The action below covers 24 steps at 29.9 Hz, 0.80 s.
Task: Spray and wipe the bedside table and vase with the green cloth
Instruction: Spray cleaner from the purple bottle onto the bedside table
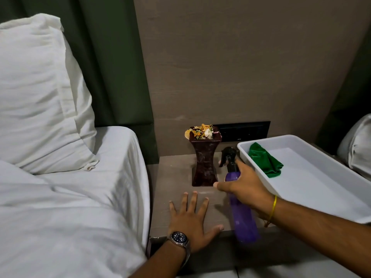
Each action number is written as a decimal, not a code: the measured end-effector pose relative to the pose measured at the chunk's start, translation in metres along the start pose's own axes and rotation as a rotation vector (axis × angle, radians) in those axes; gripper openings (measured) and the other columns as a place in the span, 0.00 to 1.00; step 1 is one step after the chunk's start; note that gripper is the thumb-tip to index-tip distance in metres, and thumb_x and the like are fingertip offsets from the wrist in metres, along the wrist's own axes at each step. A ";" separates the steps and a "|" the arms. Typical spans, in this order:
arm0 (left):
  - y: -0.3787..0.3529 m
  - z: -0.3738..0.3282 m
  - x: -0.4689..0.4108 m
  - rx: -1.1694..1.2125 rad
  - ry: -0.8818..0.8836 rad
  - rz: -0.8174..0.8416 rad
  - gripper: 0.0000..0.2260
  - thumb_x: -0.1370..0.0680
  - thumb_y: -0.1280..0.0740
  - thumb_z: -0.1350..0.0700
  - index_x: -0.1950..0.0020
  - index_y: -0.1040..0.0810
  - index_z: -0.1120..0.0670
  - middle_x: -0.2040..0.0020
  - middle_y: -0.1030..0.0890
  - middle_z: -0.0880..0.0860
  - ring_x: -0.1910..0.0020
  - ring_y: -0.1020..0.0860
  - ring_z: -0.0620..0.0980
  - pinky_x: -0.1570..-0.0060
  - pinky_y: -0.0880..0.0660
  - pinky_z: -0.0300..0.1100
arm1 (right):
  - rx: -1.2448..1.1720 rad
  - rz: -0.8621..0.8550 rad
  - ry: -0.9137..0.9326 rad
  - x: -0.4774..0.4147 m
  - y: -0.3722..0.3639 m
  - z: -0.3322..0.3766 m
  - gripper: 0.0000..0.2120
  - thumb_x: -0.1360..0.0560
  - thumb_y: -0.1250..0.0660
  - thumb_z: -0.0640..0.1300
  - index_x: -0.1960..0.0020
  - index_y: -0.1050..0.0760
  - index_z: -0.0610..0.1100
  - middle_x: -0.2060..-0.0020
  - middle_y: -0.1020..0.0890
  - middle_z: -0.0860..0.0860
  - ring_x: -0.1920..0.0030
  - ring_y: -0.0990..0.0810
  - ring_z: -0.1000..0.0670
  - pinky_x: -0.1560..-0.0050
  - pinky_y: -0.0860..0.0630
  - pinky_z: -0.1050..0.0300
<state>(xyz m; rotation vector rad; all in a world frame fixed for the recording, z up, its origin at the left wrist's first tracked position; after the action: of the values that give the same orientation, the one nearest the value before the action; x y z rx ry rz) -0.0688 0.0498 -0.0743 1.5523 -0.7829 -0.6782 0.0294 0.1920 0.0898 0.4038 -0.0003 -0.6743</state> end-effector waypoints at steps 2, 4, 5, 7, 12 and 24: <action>0.001 -0.001 -0.001 0.003 -0.002 -0.015 0.47 0.31 0.62 0.15 0.17 0.59 0.37 0.13 0.59 0.52 0.15 0.61 0.61 0.26 0.68 0.73 | 0.031 -0.029 0.000 -0.002 0.005 -0.003 0.22 0.34 0.15 0.36 0.53 0.22 0.53 0.58 0.16 0.55 0.60 0.17 0.55 0.64 0.22 0.71; 0.001 0.000 0.000 0.002 -0.005 -0.021 0.47 0.31 0.63 0.15 0.17 0.59 0.38 0.13 0.59 0.53 0.15 0.61 0.61 0.26 0.68 0.73 | 0.038 -0.052 -0.017 -0.003 0.009 -0.006 0.20 0.35 0.14 0.37 0.53 0.22 0.52 0.60 0.16 0.53 0.62 0.18 0.52 0.61 0.21 0.62; 0.000 0.000 0.000 0.004 -0.006 -0.020 0.47 0.31 0.63 0.15 0.17 0.59 0.38 0.13 0.59 0.53 0.15 0.61 0.61 0.26 0.68 0.73 | 0.035 -0.050 -0.018 -0.004 0.009 -0.007 0.21 0.35 0.14 0.38 0.52 0.21 0.53 0.60 0.15 0.55 0.62 0.16 0.55 0.61 0.20 0.65; -0.001 0.000 -0.001 0.003 -0.009 -0.021 0.48 0.32 0.63 0.15 0.17 0.60 0.38 0.13 0.59 0.53 0.15 0.61 0.62 0.26 0.68 0.72 | 0.045 -0.042 -0.015 -0.004 0.010 -0.008 0.23 0.37 0.13 0.39 0.52 0.21 0.55 0.61 0.14 0.59 0.63 0.16 0.65 0.65 0.24 0.75; -0.004 0.000 -0.003 0.005 -0.006 -0.031 0.48 0.31 0.63 0.15 0.17 0.61 0.38 0.13 0.59 0.53 0.15 0.60 0.62 0.27 0.69 0.72 | 0.143 -0.069 -0.022 0.000 0.011 -0.012 0.21 0.37 0.13 0.44 0.54 0.22 0.57 0.62 0.16 0.58 0.61 0.17 0.56 0.60 0.21 0.63; -0.005 0.003 -0.004 0.011 -0.022 -0.079 0.46 0.29 0.60 0.16 0.16 0.57 0.38 0.13 0.56 0.54 0.15 0.58 0.63 0.27 0.68 0.73 | 0.343 -0.020 -0.184 0.008 0.017 -0.030 0.20 0.37 0.16 0.41 0.52 0.23 0.45 0.60 0.17 0.51 0.60 0.18 0.49 0.56 0.18 0.51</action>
<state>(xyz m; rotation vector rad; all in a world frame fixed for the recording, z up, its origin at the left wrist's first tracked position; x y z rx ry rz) -0.0733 0.0512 -0.0799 1.5946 -0.7461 -0.7514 0.0497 0.2104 0.0673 0.6705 -0.2901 -0.7305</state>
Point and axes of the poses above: each hand's wrist, its own x-axis away from the middle knuckle, its own y-axis out of the back of the hand, z = x × y, the point moved 8 cm from there along -x, towards the middle knuckle
